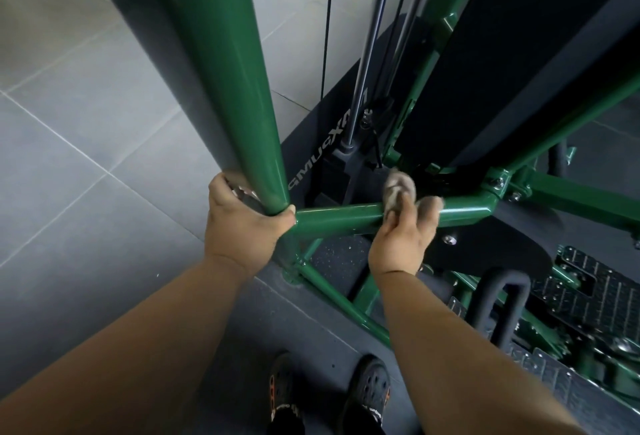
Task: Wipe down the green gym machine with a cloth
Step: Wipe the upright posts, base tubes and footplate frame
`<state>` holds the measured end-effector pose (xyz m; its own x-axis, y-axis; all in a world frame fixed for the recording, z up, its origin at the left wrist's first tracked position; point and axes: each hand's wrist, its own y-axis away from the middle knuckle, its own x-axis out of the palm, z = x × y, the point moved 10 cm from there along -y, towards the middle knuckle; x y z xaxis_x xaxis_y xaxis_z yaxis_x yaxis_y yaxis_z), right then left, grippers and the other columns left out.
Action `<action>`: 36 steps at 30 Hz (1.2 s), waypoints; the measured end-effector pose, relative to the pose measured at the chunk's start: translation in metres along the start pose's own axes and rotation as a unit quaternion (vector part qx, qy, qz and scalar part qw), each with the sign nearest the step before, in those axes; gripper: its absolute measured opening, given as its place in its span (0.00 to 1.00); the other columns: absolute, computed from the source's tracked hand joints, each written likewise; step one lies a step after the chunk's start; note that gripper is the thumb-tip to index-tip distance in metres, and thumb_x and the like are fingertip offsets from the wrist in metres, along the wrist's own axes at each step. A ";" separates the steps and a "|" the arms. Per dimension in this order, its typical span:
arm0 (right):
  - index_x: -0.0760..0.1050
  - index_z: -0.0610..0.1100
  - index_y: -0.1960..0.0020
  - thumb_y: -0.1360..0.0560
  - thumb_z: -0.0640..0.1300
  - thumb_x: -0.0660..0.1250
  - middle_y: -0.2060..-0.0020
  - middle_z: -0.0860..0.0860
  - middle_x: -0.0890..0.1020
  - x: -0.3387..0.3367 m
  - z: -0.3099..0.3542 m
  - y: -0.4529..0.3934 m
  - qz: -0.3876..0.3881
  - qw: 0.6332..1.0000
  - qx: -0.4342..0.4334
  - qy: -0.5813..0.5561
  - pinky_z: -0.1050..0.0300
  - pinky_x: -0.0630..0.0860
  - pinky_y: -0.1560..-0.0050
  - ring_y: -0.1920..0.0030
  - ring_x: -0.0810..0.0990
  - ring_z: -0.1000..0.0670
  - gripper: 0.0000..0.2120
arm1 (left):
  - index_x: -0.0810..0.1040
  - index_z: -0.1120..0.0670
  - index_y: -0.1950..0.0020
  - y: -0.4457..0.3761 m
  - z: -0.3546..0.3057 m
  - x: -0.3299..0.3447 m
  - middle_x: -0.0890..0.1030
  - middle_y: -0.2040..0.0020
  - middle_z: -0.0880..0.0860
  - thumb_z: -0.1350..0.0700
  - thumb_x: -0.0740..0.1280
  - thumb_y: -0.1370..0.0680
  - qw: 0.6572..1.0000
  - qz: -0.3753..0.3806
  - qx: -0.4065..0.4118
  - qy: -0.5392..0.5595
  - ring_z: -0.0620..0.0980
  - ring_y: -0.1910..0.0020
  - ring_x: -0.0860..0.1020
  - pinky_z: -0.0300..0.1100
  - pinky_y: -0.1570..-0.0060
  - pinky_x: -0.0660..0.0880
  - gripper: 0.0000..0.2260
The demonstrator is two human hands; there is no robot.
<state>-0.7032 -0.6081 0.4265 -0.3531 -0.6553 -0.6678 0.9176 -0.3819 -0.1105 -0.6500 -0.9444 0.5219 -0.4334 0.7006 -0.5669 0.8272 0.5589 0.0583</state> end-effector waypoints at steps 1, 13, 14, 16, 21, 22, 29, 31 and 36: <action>0.68 0.48 0.21 0.15 0.43 0.59 0.17 0.43 0.51 -0.003 -0.011 0.002 -0.029 0.994 0.084 -0.067 0.58 0.57 0.22 0.21 0.58 0.44 0.23 | 0.63 0.38 0.42 0.000 -0.001 -0.001 0.76 0.44 0.39 0.41 0.81 0.39 1.000 0.002 0.003 -0.006 0.39 0.47 0.79 0.49 0.41 0.79 0.34; 0.79 0.38 0.37 0.14 0.45 0.55 0.48 0.38 0.87 0.116 0.038 0.122 0.117 0.639 0.596 -0.472 0.31 0.84 0.55 0.51 0.86 0.37 0.17 | 0.64 0.42 0.40 0.001 -0.002 0.002 0.75 0.42 0.42 0.40 0.81 0.40 1.000 -0.008 0.021 -0.001 0.45 0.43 0.79 0.51 0.38 0.78 0.36; 0.80 0.38 0.38 0.15 0.42 0.55 0.52 0.37 0.87 0.122 0.047 0.132 0.115 0.617 0.598 -0.498 0.32 0.84 0.52 0.53 0.87 0.37 0.17 | 0.63 0.41 0.39 0.000 0.000 0.002 0.75 0.42 0.42 0.40 0.80 0.40 1.000 -0.004 0.019 -0.002 0.46 0.43 0.79 0.51 0.38 0.78 0.37; 0.80 0.37 0.39 0.15 0.39 0.53 0.53 0.36 0.87 0.129 0.046 0.142 0.109 0.600 0.613 -0.503 0.32 0.83 0.47 0.51 0.86 0.36 0.17 | 0.63 0.41 0.39 -0.002 0.001 0.002 0.75 0.41 0.42 0.39 0.80 0.40 1.000 0.002 0.022 -0.007 0.45 0.42 0.79 0.51 0.37 0.78 0.37; 0.80 0.40 0.43 0.16 0.43 0.53 0.42 0.37 0.84 0.125 0.005 0.103 0.063 0.603 0.617 -0.502 0.29 0.81 0.48 0.44 0.84 0.36 0.17 | 0.64 0.43 0.39 -0.001 -0.002 0.001 0.74 0.42 0.41 0.40 0.81 0.39 0.999 0.001 0.035 -0.012 0.45 0.43 0.78 0.49 0.37 0.77 0.37; 0.79 0.41 0.44 0.16 0.42 0.52 0.43 0.36 0.83 0.112 -0.006 0.092 0.040 0.621 0.607 -0.495 0.31 0.79 0.43 0.45 0.83 0.38 0.16 | 0.64 0.44 0.38 -0.001 -0.001 0.001 0.74 0.42 0.41 0.40 0.81 0.38 0.999 0.003 0.035 -0.017 0.45 0.43 0.78 0.49 0.38 0.77 0.37; 0.73 0.40 0.26 0.16 0.51 0.46 0.28 0.33 0.73 0.041 -0.117 0.003 -0.037 0.593 0.584 -0.553 0.18 0.60 0.30 0.26 0.69 0.29 0.28 | 0.63 0.48 0.35 -0.003 0.000 0.002 0.73 0.42 0.43 0.39 0.81 0.37 0.999 0.009 0.033 -0.041 0.48 0.43 0.76 0.49 0.37 0.76 0.39; 0.74 0.41 0.26 0.14 0.54 0.45 0.31 0.34 0.76 0.044 -0.115 0.003 -0.030 0.582 0.578 -0.571 0.19 0.63 0.30 0.28 0.71 0.30 0.29 | 0.63 0.47 0.34 -0.002 0.000 0.003 0.73 0.42 0.43 0.40 0.81 0.37 0.999 0.005 0.031 -0.042 0.47 0.42 0.76 0.47 0.36 0.76 0.40; 0.68 0.39 0.23 0.14 0.49 0.45 0.24 0.38 0.70 0.098 -0.055 0.052 0.046 0.570 0.594 -0.566 0.33 0.61 0.24 0.22 0.66 0.36 0.27 | 0.63 0.46 0.36 0.000 0.002 0.003 0.73 0.41 0.44 0.40 0.80 0.38 0.999 -0.011 0.034 -0.031 0.49 0.41 0.76 0.51 0.35 0.76 0.39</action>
<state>-0.6803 -0.6563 0.3146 -0.8223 -0.4519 0.3458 0.4071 -0.0426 0.9124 -0.6511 -0.9433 0.5190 -0.4298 0.6587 -0.6175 0.8416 0.5400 -0.0097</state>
